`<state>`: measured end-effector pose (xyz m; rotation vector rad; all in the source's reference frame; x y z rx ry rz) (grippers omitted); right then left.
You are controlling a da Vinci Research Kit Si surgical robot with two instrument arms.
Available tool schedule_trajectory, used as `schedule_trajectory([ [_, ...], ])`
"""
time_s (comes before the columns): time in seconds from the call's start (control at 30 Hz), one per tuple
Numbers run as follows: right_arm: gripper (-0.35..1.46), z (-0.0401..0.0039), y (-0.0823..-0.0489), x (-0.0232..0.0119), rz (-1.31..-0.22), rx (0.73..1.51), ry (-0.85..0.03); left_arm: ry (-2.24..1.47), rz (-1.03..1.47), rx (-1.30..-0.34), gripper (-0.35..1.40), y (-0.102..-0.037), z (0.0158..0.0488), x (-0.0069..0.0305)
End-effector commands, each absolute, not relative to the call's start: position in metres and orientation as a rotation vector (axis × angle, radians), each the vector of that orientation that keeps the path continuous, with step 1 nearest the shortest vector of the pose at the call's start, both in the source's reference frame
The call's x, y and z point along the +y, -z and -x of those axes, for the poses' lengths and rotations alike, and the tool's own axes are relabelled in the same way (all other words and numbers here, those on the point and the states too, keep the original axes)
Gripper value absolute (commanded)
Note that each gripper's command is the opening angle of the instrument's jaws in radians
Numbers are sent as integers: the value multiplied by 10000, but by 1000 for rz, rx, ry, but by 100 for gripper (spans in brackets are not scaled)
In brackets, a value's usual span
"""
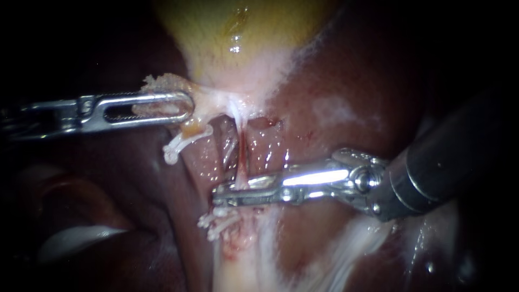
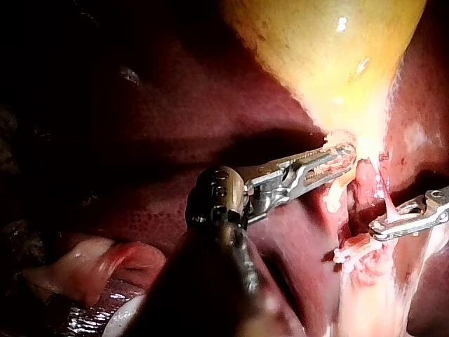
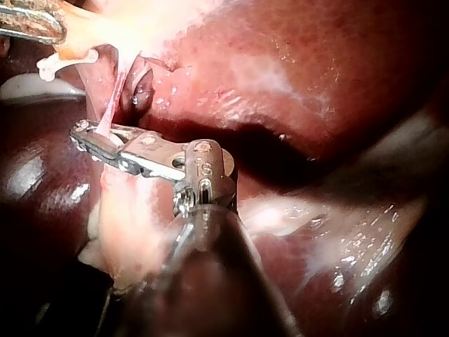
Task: Going back second clip right tube
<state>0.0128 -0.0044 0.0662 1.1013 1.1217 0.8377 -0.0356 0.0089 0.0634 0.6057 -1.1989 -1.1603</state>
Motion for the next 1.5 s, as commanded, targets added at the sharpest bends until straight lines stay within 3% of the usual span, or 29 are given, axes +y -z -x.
schedule_trajectory([
  [0.03,-35,-128,-662,-44,-1101,1122,-837,1160,-606,-1199,-35,-634,356,89],
  [0.3,-31,-128,-661,-46,-1107,1120,-839,1161,-605,-1199,-35,-634,357,88],
  [0.4,22,-132,-659,-47,-1066,1144,-794,1161,-605,-1199,-35,-634,357,88],
  [0.5,42,-139,-660,-46,-1026,1168,-749,1161,-605,-1199,-35,-634,357,88],
  [0.6,49,-143,-663,-47,-957,1186,-732,1161,-605,-1199,-35,-634,357,88],
  [1.5,49,-141,-683,-49,-803,1237,-604,1161,-604,-1199,-35,-632,357,87],
])
